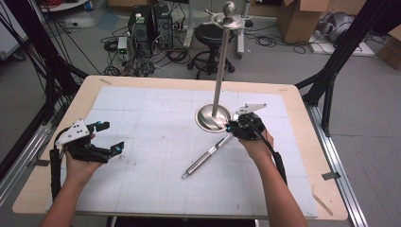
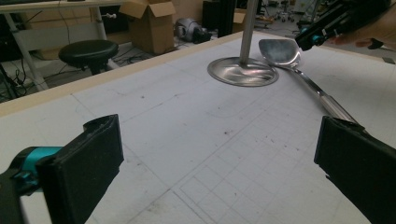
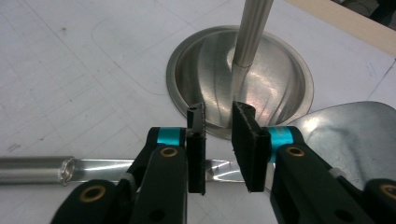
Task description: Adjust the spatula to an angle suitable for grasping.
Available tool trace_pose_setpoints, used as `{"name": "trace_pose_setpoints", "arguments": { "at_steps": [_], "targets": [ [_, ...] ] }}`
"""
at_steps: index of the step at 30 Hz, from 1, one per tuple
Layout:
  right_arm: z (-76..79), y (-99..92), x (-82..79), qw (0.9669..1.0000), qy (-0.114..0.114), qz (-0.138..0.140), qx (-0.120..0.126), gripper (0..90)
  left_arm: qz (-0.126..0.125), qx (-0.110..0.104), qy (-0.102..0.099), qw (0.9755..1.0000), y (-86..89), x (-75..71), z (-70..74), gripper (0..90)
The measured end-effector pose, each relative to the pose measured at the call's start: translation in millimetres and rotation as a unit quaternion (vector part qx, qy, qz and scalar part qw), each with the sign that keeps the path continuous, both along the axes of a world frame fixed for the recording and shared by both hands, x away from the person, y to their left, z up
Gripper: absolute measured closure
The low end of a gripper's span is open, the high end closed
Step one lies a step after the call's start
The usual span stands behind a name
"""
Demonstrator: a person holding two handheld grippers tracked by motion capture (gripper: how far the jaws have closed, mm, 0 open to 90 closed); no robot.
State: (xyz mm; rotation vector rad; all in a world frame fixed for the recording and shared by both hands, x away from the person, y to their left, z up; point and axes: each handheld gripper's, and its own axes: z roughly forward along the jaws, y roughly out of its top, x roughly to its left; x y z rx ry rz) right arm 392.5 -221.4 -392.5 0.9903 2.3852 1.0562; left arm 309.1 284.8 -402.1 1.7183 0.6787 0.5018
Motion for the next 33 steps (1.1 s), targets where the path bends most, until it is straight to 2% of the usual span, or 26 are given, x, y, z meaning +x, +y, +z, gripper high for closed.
{"name": "trace_pose_setpoints", "arguments": {
  "at_steps": [5, 10, 24, 33],
  "targets": [
    [-3.1, 2.2, 5.7, 0.9999, 0.010, 0.002, 0.000, 82.8, -0.002, 0.000, 0.000, 1.0000, -1.0, 0.3, -0.4, 1.7],
    [-9.6, 2.1, 11.0, 0.9996, 0.022, -0.003, -0.015, 89.4, -0.002, 0.004, 0.002, 1.0000, -1.5, 0.5, -0.9, 1.7],
    [-29.3, 4.9, 25.2, 0.9969, 0.059, -0.031, -0.043, 89.6, -0.003, 0.008, 0.004, 1.0000, -2.4, 1.1, -1.9, 1.7],
    [-34.5, 4.4, 28.5, 0.9960, 0.064, -0.038, -0.048, 89.8, -0.003, 0.011, 0.004, 0.9999, -2.8, 0.8, -1.9, 1.7]
  ]
}}
